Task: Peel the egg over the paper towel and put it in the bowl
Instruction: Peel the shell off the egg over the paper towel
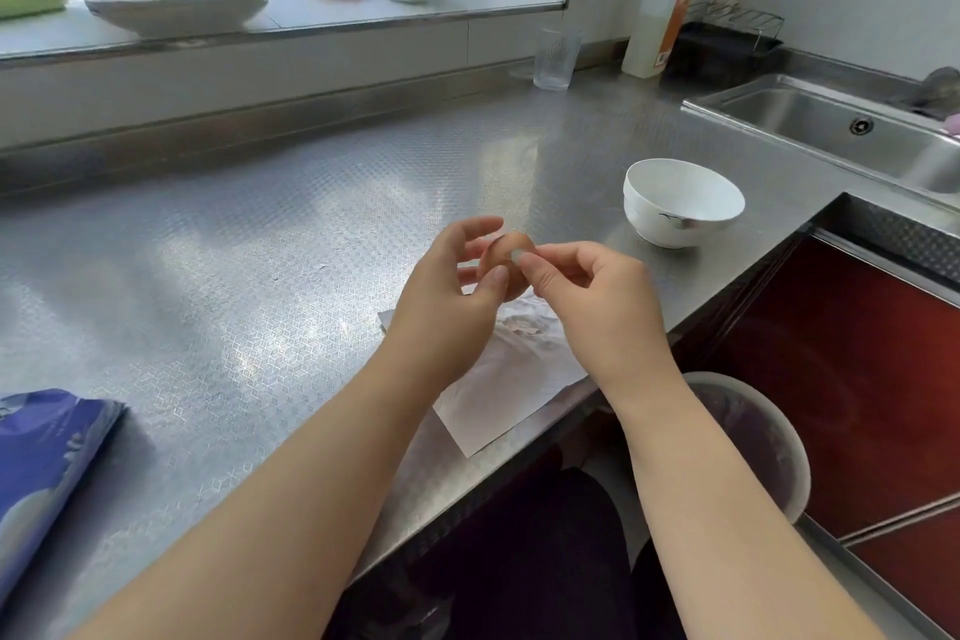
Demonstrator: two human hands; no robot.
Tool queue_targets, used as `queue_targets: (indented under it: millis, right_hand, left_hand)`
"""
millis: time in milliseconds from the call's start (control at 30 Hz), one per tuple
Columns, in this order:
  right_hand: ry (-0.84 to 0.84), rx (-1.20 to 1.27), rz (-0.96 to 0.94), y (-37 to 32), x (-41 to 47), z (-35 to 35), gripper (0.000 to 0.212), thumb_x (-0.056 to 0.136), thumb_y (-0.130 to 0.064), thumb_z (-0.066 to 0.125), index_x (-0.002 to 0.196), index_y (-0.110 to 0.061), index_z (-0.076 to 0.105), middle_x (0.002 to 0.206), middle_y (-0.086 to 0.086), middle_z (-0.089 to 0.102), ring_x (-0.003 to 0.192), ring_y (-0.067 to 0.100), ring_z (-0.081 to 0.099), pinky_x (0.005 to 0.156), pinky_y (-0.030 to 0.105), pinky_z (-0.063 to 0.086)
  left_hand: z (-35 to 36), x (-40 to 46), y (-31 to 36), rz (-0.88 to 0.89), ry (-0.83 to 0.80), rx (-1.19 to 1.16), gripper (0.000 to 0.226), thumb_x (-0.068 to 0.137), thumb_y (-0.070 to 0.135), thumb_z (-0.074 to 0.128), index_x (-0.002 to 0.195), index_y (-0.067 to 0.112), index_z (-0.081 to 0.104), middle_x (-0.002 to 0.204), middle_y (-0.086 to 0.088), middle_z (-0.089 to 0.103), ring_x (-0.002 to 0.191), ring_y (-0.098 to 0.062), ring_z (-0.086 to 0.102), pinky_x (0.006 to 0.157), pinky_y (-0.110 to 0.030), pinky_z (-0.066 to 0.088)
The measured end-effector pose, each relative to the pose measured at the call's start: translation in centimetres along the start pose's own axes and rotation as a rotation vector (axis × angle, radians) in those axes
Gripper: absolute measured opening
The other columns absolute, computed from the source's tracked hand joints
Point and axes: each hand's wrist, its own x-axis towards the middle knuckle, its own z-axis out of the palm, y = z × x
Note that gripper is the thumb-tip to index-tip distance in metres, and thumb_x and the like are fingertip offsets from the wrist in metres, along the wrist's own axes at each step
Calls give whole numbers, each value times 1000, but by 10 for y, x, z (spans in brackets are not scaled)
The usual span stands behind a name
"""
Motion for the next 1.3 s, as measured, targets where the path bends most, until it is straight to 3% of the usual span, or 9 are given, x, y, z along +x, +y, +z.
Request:
queue_targets:
  millis: [233, 400, 567, 700, 833, 967, 1067, 1167, 1300]
  right_hand:
    - [64, 37, -3, 4, 1, 0, 7, 88, -22, 67, 85, -23, 73, 75, -8, 73, 68, 2, 66, 73, 23, 55]
    - [83, 36, 16, 8, 1, 2, 9, 91, -24, 63, 85, -20, 70, 77, -6, 72, 73, 10, 69, 73, 28, 56]
    - [100, -182, -44, 12, 0, 8, 13, 95, -29, 54, 88, -22, 61, 88, -5, 68, 83, 15, 65, 72, 26, 48]
    - [79, -171, -34, 9, 1, 10, 14, 97, -26, 50, 87, -20, 58, 85, -6, 64, 81, 17, 64, 69, 23, 44]
    - [78, -132, -11, 6, 3, 1, 13, 95, -27, 56, 86, -22, 63, 74, -13, 63, 73, 11, 63, 68, 22, 47]
    - [2, -207, -11, 9, 0, -9, 16, 89, -23, 64, 105, -23, 69, 81, -11, 69, 80, 7, 65, 80, 25, 51]
    - [-52, -320, -12, 10, -5, -9, 8, 85, -27, 69, 92, -24, 67, 73, -7, 65, 74, 6, 61, 69, 22, 47]
    - [-95, -406, -43, 13, -4, -9, 14, 88, -31, 64, 81, -22, 71, 81, -7, 63, 72, 3, 54, 65, 22, 37]
    - [-74, -409, -83, 11, -1, -8, 18, 93, -24, 58, 104, -24, 72, 101, -5, 65, 93, 8, 58, 76, 15, 37]
  left_hand:
    - [-3, 0, 1, -21, -33, -50, 52, 79, 12, 79, 125, 26, 60, 120, 10, 61, 102, -1, 63, 70, -6, 52]
    - [-3, 1, 0, -35, -9, -49, 51, 79, 14, 80, 124, 27, 62, 121, 7, 63, 100, -5, 65, 76, -14, 54]
    - [-1, 0, -1, -32, -2, -15, 48, 80, 16, 78, 123, 29, 60, 117, 10, 62, 99, -2, 64, 74, -14, 49]
    - [0, 1, -3, -2, 10, 68, 47, 80, 16, 77, 122, 27, 60, 118, 9, 61, 99, -3, 62, 79, -17, 49]
    - [-3, 2, -2, -28, 27, 23, 47, 81, 19, 77, 124, 30, 62, 119, 11, 62, 98, 0, 62, 80, -19, 50]
    - [-4, 3, -3, -50, 59, -16, 49, 83, 24, 76, 128, 34, 59, 119, 15, 63, 100, -2, 66, 91, -31, 53]
    - [-3, 4, -4, -80, 51, -21, 53, 84, 26, 76, 132, 31, 56, 117, 17, 63, 102, -1, 65, 95, -31, 51]
    - [-2, 4, -5, -102, 36, -25, 48, 84, 26, 76, 129, 29, 59, 118, 11, 66, 103, -3, 65, 99, -35, 51]
    - [-2, 4, -5, -113, 36, -21, 47, 84, 25, 75, 128, 30, 60, 117, 9, 67, 102, -4, 65, 98, -34, 51]
